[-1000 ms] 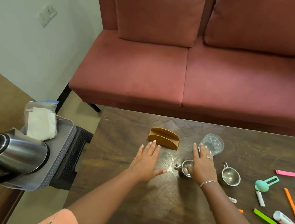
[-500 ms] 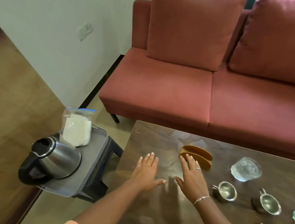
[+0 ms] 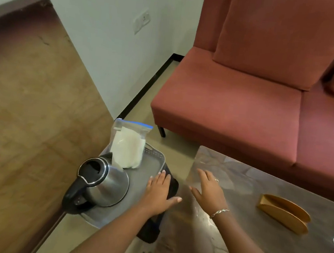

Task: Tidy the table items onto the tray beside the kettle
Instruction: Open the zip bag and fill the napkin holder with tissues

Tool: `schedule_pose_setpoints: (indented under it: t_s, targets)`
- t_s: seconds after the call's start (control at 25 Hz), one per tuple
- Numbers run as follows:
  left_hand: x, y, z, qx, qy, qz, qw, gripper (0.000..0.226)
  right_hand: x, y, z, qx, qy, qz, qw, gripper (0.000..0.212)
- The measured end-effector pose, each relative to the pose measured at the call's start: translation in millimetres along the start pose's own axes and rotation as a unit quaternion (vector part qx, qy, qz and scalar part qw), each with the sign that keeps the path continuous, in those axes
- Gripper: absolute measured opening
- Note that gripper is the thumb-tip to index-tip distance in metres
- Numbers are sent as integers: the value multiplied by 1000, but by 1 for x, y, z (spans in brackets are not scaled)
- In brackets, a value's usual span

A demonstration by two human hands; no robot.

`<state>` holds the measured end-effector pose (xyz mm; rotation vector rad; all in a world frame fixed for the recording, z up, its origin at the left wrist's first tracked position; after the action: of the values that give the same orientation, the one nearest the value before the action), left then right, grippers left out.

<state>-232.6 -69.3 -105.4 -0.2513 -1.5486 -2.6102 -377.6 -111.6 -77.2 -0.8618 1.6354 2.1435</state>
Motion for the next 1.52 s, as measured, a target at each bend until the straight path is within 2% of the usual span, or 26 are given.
schedule_pose_setpoints:
  t_s: [0.2, 0.28, 0.44, 0.6, 0.76, 0.84, 0.88, 0.96, 1.08, 1.28, 1.4, 1.48, 1.52]
  targets:
    - [-64, -4, -20, -6, 45, 49, 998, 84, -35, -52, -87, -33, -29, -65, 997, 46]
    - [-83, -3, -31, 1, 57, 84, 995, 84, -49, -72, -124, -40, -54, -128, 989, 41]
    - [-99, -7, -42, -3, 65, 146, 987, 85, -53, -96, -181, 20, -156, -278, 948, 24]
    - [-113, -15, -52, -17, 71, 195, 978, 86, -55, -128, -226, 32, -240, -366, 899, 25]
    - [-121, -23, -57, -30, 74, 239, 968, 85, -62, -153, -256, 55, -277, -430, 858, 28]
    - [-124, -25, -55, -31, 73, 248, 965, 85, -65, -158, -261, 81, -281, -452, 843, 14]
    - [-126, -25, -53, -29, 73, 252, 965, 85, -68, -158, -261, 90, -276, -459, 840, 6]
    - [-130, -22, -50, -21, 78, 265, 961, 83, -78, -154, -258, 87, -255, -464, 844, 20]
    - [-132, -16, -46, -10, 91, 279, 956, 84, -105, -139, -243, 67, -192, -468, 860, 24]
    - [-107, 0, -27, 27, 91, 300, 949, 77, -156, -88, -197, 71, -39, -414, 907, 8]
    - [-94, 25, -6, 127, 92, 322, 934, 56, -172, -44, -156, 94, 36, -387, 917, 9]
    - [-83, 50, 18, 227, 96, 369, 896, 39, -172, -7, -121, 122, 75, -380, 914, 11]
    - [-78, 63, 33, 280, 107, 400, 866, 37, -169, 12, -103, 133, 89, -380, 911, 14]
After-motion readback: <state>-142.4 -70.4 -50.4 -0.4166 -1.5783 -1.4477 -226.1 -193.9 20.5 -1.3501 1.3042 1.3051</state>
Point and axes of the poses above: each hand's wrist, its own z-axis away from the middle knuckle, its own y-axis out of the back of the hand, x = y × z, the point moved 8 cm from there along -z, towards the middle knuckle, and after that the axes turned 10 degrees about -z, right-handed, at the moved point
